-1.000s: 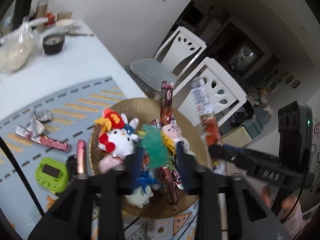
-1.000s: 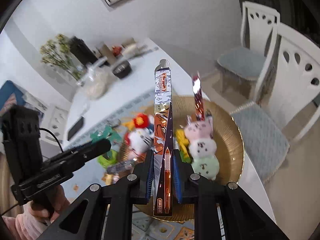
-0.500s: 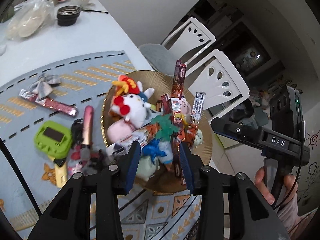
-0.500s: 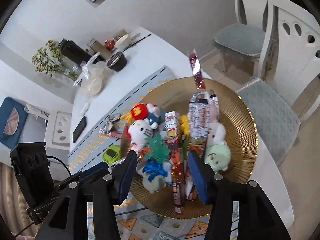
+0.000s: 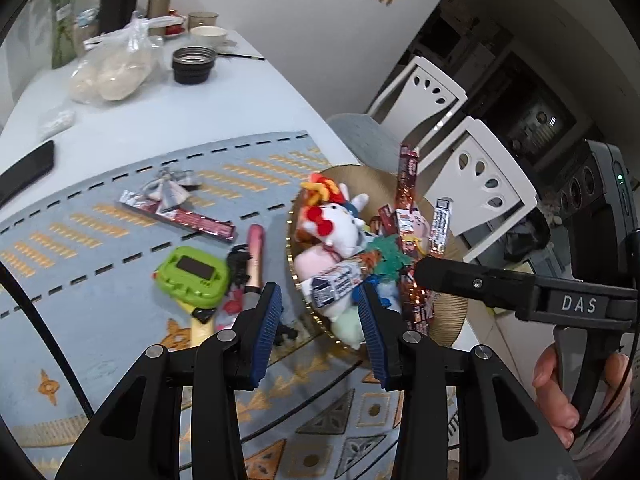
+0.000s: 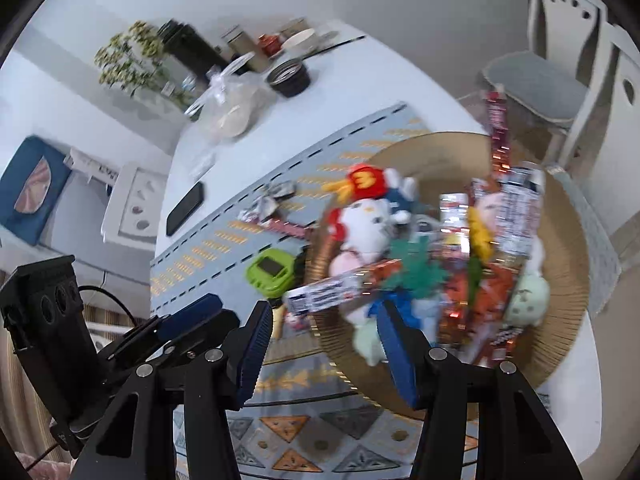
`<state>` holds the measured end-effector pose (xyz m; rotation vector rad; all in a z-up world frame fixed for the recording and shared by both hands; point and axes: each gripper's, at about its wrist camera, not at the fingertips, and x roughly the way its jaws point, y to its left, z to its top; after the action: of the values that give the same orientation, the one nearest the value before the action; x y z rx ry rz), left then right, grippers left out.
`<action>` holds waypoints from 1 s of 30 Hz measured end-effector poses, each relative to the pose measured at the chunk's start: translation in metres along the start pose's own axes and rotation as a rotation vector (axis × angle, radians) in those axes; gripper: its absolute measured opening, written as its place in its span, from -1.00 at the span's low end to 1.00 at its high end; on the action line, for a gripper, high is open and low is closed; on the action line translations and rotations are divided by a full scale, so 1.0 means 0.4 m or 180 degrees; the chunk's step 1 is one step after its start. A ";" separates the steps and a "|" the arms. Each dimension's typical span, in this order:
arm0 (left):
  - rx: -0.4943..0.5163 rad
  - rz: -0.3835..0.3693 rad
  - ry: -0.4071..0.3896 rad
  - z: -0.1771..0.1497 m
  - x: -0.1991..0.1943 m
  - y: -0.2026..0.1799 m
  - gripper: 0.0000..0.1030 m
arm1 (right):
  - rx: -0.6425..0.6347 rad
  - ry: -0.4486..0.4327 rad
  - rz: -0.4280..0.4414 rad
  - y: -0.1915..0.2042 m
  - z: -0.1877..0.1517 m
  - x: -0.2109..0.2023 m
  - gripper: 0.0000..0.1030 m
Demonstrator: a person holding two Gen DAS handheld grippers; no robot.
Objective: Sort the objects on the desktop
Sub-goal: 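Grasp the plaid bow with the left gripper while the right grasps a dark red box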
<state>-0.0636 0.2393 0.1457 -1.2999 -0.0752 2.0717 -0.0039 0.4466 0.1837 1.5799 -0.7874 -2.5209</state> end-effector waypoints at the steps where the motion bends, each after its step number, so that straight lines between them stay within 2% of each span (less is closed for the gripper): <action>1: -0.0026 0.0013 -0.0007 -0.001 0.000 0.010 -0.28 | -0.0044 0.0019 0.0009 0.016 0.001 0.006 0.03; 8: -0.0328 0.0070 -0.0026 -0.014 -0.010 0.110 -0.28 | -0.0434 0.0123 0.0079 0.153 0.022 0.072 0.03; 12: -0.0753 0.0177 0.0012 -0.027 -0.007 0.225 -0.28 | -0.0853 0.0175 -0.0010 0.252 0.044 0.121 0.03; 15: -0.1075 0.0242 -0.0024 -0.033 -0.013 0.315 -0.28 | -0.1042 0.0245 -0.0083 0.288 0.068 0.172 0.03; 17: -0.1221 0.0314 -0.0065 -0.033 -0.017 0.361 -0.28 | -0.1040 0.0361 -0.0208 0.294 0.098 0.229 0.03; 20: -0.1407 0.0366 -0.0093 -0.030 -0.013 0.424 -0.28 | -0.0818 0.0703 -0.0573 0.266 0.155 0.345 0.03; 23: -0.1527 0.0408 -0.0073 -0.024 0.005 0.470 -0.28 | -0.0546 0.0907 -0.0512 0.239 0.203 0.441 0.03; 28: -0.1602 0.0461 0.0012 -0.015 0.050 0.527 -0.28 | -0.0805 0.1272 -0.0759 0.267 0.232 0.590 0.03; 30: -0.1616 0.0466 0.0052 -0.012 0.064 0.546 -0.28 | -0.0982 0.1320 -0.0927 0.277 0.227 0.626 0.03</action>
<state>-0.1787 0.0852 0.0391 -1.6590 -0.5435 2.2512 -0.2231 0.3069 0.0588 2.1091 -0.1223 -2.2062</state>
